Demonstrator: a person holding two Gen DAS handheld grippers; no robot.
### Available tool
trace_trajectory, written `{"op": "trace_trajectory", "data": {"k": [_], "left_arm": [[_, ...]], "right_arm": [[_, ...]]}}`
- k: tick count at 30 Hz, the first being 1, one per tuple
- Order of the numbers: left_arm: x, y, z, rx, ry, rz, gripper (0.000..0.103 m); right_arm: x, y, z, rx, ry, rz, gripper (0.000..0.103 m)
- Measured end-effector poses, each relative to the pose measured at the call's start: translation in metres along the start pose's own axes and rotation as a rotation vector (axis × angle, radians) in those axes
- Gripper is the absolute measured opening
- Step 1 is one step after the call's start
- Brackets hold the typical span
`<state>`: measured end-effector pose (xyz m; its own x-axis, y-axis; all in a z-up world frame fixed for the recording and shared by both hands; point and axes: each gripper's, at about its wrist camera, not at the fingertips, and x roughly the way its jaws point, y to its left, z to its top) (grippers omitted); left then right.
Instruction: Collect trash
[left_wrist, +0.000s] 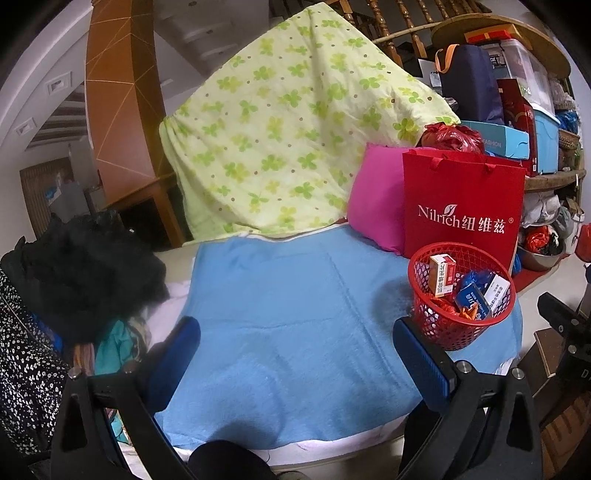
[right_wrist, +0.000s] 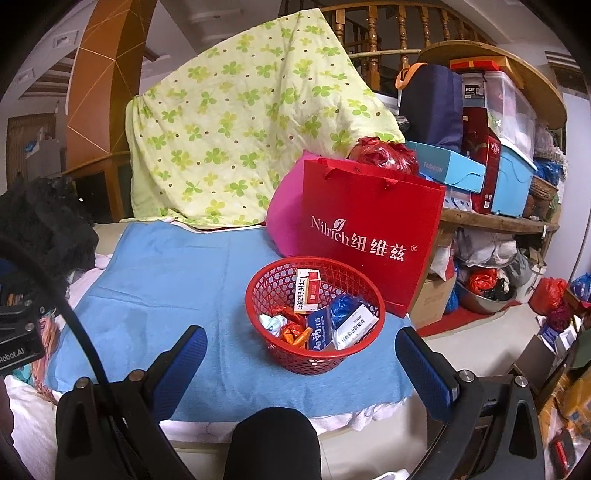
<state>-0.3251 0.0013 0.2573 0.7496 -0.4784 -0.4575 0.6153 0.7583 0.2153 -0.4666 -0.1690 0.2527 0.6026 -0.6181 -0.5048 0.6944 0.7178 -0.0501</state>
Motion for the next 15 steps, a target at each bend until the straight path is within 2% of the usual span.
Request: {"op": "trace_trajectory", "data": {"k": [15], "left_arm": [[0.0, -0.015, 0.0, 0.046, 0.001, -0.006, 0.103]], "right_arm": [[0.003, -0.012, -0.002, 0.028, 0.004, -0.004, 0.103]]}}
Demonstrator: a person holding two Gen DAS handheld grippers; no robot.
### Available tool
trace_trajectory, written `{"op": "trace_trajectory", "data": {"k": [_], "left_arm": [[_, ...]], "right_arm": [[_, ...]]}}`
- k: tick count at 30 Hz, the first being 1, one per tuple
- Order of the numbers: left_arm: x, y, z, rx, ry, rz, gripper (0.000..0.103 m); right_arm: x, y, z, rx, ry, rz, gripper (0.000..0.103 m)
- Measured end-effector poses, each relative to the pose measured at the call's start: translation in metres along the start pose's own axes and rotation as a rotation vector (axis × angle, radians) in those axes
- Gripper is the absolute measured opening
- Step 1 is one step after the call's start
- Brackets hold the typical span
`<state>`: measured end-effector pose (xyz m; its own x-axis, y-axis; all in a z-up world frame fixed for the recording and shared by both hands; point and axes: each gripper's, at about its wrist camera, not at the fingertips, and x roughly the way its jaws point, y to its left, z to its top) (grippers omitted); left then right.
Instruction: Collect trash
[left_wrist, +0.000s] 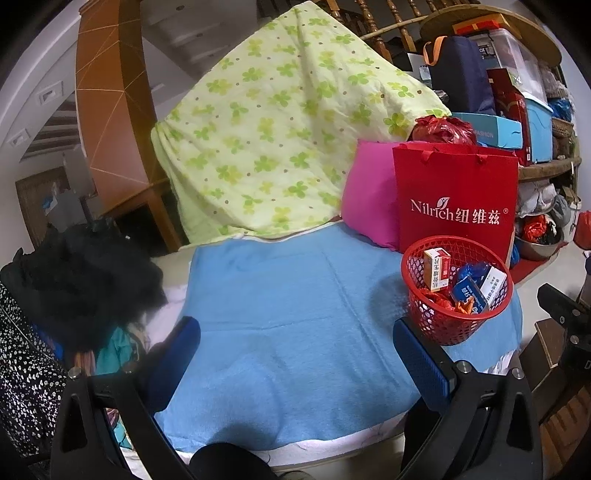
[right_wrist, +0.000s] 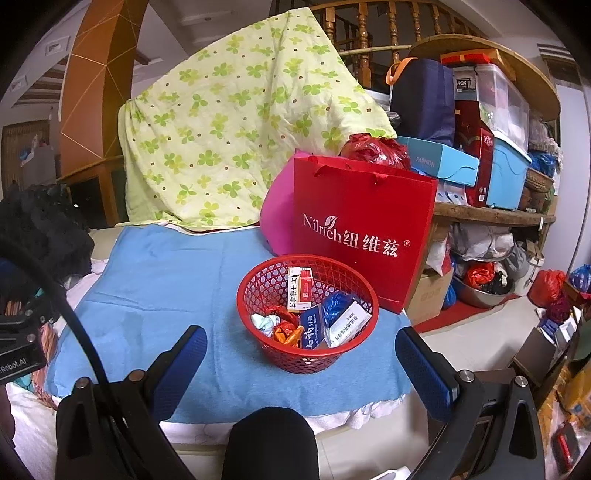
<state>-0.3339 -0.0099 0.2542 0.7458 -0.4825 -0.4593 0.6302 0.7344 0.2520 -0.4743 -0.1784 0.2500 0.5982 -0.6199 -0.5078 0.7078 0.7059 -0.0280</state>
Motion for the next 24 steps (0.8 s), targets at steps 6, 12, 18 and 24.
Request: {"op": "trace_trajectory", "data": {"k": [6, 12, 18, 24], "left_arm": [[-0.0003, -0.0036, -0.002, 0.017, 0.002, -0.005, 0.103], [-0.0003, -0.0023, -0.0038, 0.021, 0.006, -0.01, 0.103], [-0.0002, -0.0023, -0.0044, 0.022, 0.007, -0.013, 0.103], [0.0002, -0.0019, -0.0055, 0.028, 0.013, -0.017, 0.103]], "right_arm": [[-0.0009, -0.0029, -0.0005, 0.005, -0.006, -0.007, 0.103], [-0.0003, -0.0057, -0.001, 0.01, -0.004, -0.014, 0.103], [-0.0002, -0.0058, -0.0011, 0.009, -0.006, -0.009, 0.103], [-0.0001, -0.0055, -0.0012, 0.004, -0.002, -0.005, 0.103]]}}
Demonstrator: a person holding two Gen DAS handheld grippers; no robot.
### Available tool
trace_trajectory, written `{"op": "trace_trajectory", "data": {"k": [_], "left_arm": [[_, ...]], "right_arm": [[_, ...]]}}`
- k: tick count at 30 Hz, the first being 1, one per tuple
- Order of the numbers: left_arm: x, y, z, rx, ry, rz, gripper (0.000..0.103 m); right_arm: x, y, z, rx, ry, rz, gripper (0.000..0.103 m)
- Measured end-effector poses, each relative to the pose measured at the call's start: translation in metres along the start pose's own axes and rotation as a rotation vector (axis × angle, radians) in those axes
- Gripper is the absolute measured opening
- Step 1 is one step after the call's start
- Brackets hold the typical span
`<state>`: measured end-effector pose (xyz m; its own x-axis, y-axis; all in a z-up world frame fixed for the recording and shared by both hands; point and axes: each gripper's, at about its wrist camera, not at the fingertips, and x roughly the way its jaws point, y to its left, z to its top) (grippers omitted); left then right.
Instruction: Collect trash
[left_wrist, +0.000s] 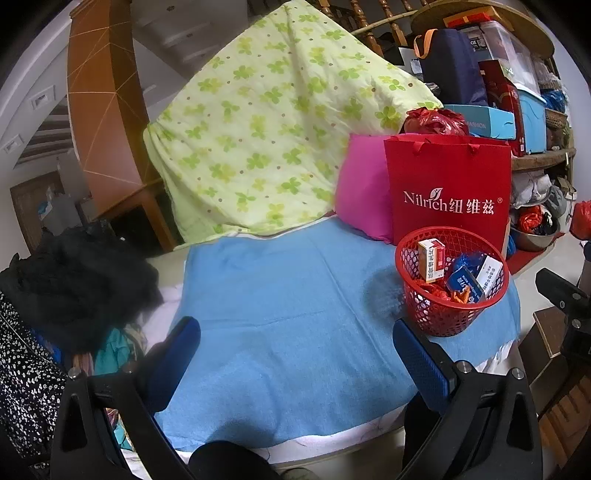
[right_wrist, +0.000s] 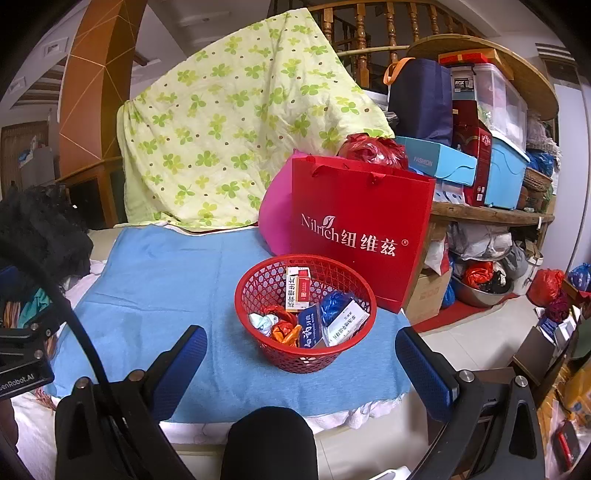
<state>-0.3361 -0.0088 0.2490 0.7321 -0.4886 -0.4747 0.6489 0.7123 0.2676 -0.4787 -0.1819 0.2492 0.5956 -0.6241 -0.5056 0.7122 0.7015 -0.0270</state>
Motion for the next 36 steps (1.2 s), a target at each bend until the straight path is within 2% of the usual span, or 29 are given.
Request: {"op": "trace_trajectory", "data": {"k": [36], "left_arm": [[0.0047, -0.0014, -0.0047, 0.011, 0.008, -0.007, 0.103]], "right_arm": [[0.0016, 0.0027, -0.0023, 0.005, 0.003, 0.0, 0.103]]}}
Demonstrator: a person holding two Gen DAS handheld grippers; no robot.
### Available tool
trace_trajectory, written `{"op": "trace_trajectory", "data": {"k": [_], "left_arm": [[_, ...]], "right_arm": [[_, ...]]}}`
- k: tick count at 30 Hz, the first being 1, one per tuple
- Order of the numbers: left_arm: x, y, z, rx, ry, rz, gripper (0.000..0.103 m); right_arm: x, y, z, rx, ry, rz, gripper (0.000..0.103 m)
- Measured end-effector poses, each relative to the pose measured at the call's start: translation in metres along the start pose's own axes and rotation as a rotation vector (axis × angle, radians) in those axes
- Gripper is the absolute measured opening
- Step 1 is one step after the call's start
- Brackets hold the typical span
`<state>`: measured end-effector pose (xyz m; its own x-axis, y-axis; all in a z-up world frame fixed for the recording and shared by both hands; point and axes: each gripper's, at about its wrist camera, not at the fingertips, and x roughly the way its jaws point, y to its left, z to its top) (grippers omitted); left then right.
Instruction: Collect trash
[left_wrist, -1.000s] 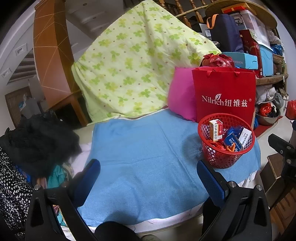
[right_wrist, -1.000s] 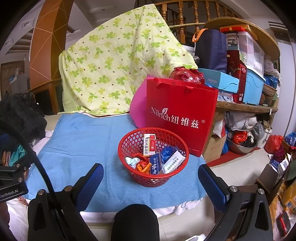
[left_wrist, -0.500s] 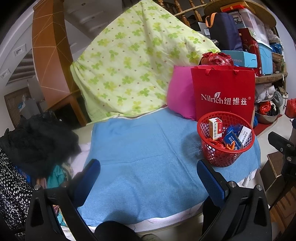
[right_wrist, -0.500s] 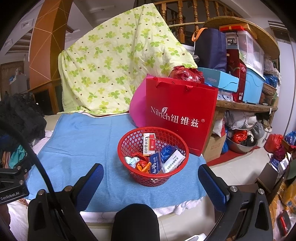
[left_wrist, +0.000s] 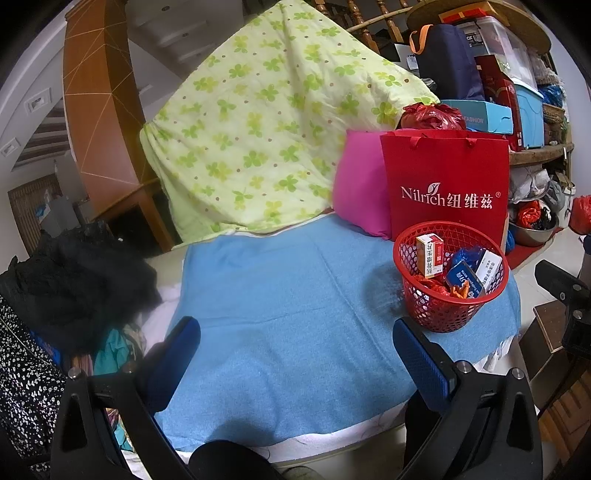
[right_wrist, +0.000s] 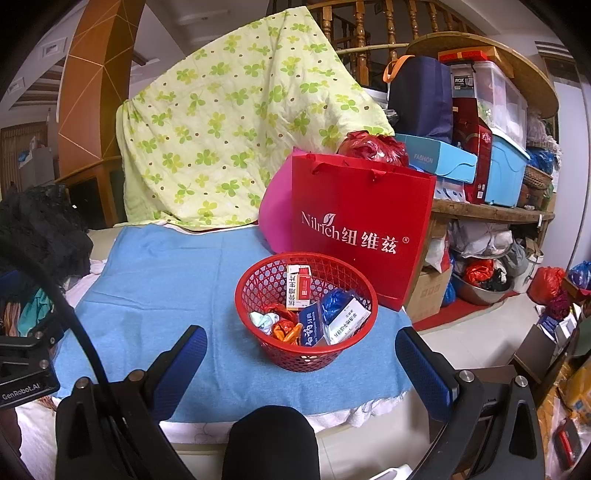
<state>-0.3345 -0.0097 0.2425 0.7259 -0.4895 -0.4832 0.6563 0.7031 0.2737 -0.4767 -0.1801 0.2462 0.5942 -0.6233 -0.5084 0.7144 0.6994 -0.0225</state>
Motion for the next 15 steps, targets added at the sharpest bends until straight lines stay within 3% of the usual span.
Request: {"op": "trace_trajectory", "data": {"k": [15], "left_arm": [[0.0059, -0.0056, 0.0005, 0.022, 0.002, -0.028, 0.103]], "right_arm": [[0.0081, -0.0021, 0.0009, 0.003, 0.021, -0.035, 0.103]]}}
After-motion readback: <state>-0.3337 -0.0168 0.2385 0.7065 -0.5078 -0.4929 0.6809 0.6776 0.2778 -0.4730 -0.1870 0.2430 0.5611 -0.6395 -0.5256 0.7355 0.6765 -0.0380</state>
